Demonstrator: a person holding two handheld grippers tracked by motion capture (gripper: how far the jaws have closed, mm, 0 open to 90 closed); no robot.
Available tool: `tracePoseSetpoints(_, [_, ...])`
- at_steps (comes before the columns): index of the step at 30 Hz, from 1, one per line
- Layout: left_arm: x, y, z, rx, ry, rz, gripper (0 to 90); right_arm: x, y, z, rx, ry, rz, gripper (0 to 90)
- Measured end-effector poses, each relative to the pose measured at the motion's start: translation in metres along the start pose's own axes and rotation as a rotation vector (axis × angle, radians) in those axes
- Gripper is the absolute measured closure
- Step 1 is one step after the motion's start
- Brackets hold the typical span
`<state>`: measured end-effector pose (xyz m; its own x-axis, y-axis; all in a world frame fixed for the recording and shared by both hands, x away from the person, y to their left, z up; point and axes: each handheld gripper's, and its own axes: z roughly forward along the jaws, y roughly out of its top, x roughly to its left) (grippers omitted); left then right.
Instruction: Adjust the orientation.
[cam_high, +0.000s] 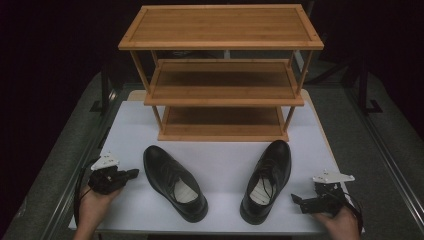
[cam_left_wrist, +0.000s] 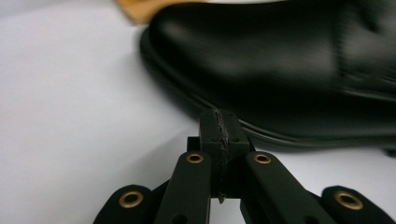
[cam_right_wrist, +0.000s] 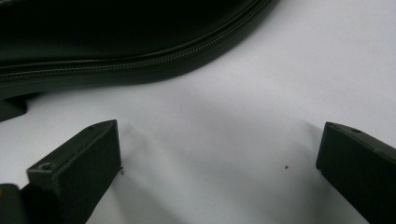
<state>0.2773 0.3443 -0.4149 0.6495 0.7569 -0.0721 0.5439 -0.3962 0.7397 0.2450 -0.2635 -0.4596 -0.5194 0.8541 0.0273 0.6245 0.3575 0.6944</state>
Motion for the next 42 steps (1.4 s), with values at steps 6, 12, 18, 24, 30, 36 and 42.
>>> tracePoseSetpoints(6, [-0.025, -0.008, 0.004, 0.025, -0.047, 0.043, 90.0, 0.000, 0.000, 0.000, 0.000, 0.000, 0.000, 0.0])
tracePoseSetpoints(12, [-0.033, -0.010, 0.017, 0.058, -0.089, 0.066, 90.0, 0.000, 0.000, 0.000, 0.000, 0.000, 0.000, 0.0])
tracePoseSetpoints(18, [-0.034, -0.010, 0.023, 0.077, -0.101, 0.078, 90.0, 0.000, 0.000, 0.000, 0.000, -0.001, 0.000, 0.0])
tracePoseSetpoints(24, [-0.034, -0.007, 0.026, 0.081, -0.105, 0.087, 90.0, 0.000, 0.000, 0.000, 0.000, 0.000, 0.000, 0.0])
tracePoseSetpoints(30, [-0.036, 0.002, 0.035, 0.086, -0.109, 0.118, 90.0, 0.000, 0.000, 0.000, 0.000, 0.000, 0.000, 0.0])
tracePoseSetpoints(36, [-0.040, 0.015, 0.050, 0.091, -0.123, 0.156, 90.0, 0.000, 0.000, 0.000, 0.000, 0.000, 0.000, 0.0])
tracePoseSetpoints(42, [-0.044, 0.024, 0.061, 0.091, -0.136, 0.171, 90.0, 0.000, 0.000, 0.000, 0.000, 0.000, -0.002, 0.0])
